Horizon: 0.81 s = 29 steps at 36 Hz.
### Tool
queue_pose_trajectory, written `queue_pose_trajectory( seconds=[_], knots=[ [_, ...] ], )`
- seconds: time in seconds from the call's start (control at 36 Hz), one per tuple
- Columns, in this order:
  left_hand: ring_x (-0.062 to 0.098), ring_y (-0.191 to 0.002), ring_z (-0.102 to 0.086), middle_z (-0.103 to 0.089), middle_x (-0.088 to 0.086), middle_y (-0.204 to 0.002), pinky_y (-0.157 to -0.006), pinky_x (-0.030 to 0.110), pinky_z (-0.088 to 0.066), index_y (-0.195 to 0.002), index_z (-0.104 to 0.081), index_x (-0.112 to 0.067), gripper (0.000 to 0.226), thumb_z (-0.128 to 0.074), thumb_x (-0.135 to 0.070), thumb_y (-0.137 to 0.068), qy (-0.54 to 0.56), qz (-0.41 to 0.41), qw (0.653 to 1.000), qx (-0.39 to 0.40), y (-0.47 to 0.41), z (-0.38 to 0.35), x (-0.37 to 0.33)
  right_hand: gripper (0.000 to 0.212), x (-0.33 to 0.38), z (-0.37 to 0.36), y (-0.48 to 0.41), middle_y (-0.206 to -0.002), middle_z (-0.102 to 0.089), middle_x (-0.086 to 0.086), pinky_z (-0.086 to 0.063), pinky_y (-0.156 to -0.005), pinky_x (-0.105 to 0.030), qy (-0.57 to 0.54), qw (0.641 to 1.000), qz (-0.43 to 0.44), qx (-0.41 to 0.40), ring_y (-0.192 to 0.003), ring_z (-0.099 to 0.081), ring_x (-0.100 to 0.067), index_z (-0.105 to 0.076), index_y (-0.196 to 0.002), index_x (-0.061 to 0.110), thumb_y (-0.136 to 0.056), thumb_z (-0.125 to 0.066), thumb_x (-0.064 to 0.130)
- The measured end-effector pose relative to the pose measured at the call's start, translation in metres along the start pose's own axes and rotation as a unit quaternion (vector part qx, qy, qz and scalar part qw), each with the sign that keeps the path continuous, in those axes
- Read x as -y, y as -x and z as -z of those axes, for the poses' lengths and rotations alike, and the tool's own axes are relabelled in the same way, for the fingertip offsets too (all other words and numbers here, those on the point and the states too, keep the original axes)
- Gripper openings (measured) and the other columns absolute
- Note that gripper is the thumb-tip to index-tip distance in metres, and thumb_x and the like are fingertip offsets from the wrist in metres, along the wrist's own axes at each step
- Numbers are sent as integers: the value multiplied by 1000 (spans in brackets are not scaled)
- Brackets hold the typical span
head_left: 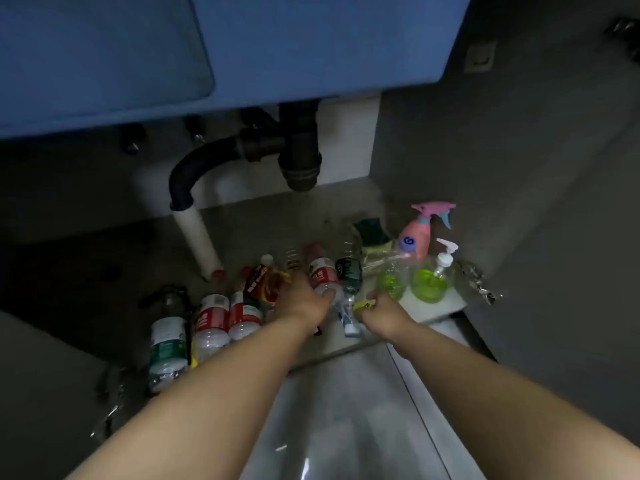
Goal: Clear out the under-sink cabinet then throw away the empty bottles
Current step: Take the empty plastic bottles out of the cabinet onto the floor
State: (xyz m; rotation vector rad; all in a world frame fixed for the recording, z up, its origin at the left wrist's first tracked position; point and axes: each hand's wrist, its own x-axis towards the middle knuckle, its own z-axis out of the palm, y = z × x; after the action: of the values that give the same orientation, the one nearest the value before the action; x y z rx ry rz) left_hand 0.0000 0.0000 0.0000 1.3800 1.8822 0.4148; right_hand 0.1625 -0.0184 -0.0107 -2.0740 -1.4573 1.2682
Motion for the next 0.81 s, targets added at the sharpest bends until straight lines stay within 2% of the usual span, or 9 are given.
queue_pose_trajectory(
  seconds=[0.08, 0.17, 0.31, 0.42, 0.53, 0.58, 0.67, 0.72, 0.81],
  knots=[
    [33, -119, -61, -60, 9, -135, -99, 42, -52, -141, -43, -21, 82, -67, -67, -78, 13, 38, 999, -23, -19, -14, -2, 54, -5, -5, -25, -111, -59, -10, -42, -78, -24, -24, 999, -7, -30, -98, -57, -22, -46, -135, 5, -89, -68, 26],
    [34, -120, -61, -58, 10, -135, -100, 45, -52, -144, -39, -21, 92, -68, -73, -74, -4, 50, 998, -36, -27, -30, -3, 63, -11, -13, -46, -118, -60, -12, -46, -78, -26, -10, 999, -20, -31, -98, -57, -20, -44, -134, 4, -84, -75, 28],
    [32, -114, -64, -65, 11, -127, -91, 35, -53, -132, -55, -14, 76, -66, -68, -79, -60, 60, 994, -75, -37, -47, -5, 62, -17, -25, -68, -116, -65, -9, -48, -74, -27, 52, 998, -28, -33, -99, -64, -22, -52, -125, 9, -78, -76, 41],
    [30, -102, -67, -70, 10, -114, -75, 28, -46, -120, -63, -14, 62, -66, -61, -80, -3, 80, 994, -76, -36, -51, -3, 61, -20, -35, -76, -123, -65, -12, -54, -94, -37, 39, 997, -55, -30, -111, -64, -27, -53, -128, 10, -78, -77, 36],
    [30, -103, -66, -70, 8, -113, -83, 32, -52, -125, -63, -16, 58, -69, -54, -82, 94, 90, 990, -62, -32, -47, 4, 61, -19, -41, -74, -124, -64, -12, -53, -92, -36, 58, 993, -78, -61, -114, -62, -29, -57, -124, 9, -78, -75, 45],
    [30, -100, -68, -71, 8, -111, -89, 37, -56, -123, -65, -16, 51, -70, -49, -84, 150, 90, 983, -56, -29, -41, 5, 61, -18, -39, -69, -120, -65, -12, -51, -84, -32, 42, 994, -70, -73, -110, -64, -29, -58, -121, 8, -80, -72, 51],
    [28, -92, -73, -74, 8, -106, -87, 42, -61, -120, -66, -12, 44, -72, -42, -88, 264, 104, 959, -11, -20, -26, 7, 52, -14, -26, -56, -109, -67, -9, -48, -74, -29, -23, 998, -45, -47, -97, -65, -27, -59, -120, 6, -82, -73, 38],
    [21, -89, -77, -77, 5, -100, -83, 35, -63, -116, -66, -11, 36, -74, -33, -90, 376, 100, 919, 62, -9, -14, 7, 45, -11, -11, -40, -98, -67, -10, -55, -67, -35, -109, 994, -32, -5, -83, -66, -25, -58, -118, 6, -81, -75, 27],
    [19, -104, -74, -77, 6, -112, -93, 37, -59, -122, -65, -13, 33, -73, -20, -90, 432, 85, 882, 166, 14, 2, 4, 38, -7, 14, -12, -98, -67, -11, -58, -69, -39, -196, 978, -26, 65, -76, -68, -21, -55, -113, 11, -82, -75, 20]
  ],
)
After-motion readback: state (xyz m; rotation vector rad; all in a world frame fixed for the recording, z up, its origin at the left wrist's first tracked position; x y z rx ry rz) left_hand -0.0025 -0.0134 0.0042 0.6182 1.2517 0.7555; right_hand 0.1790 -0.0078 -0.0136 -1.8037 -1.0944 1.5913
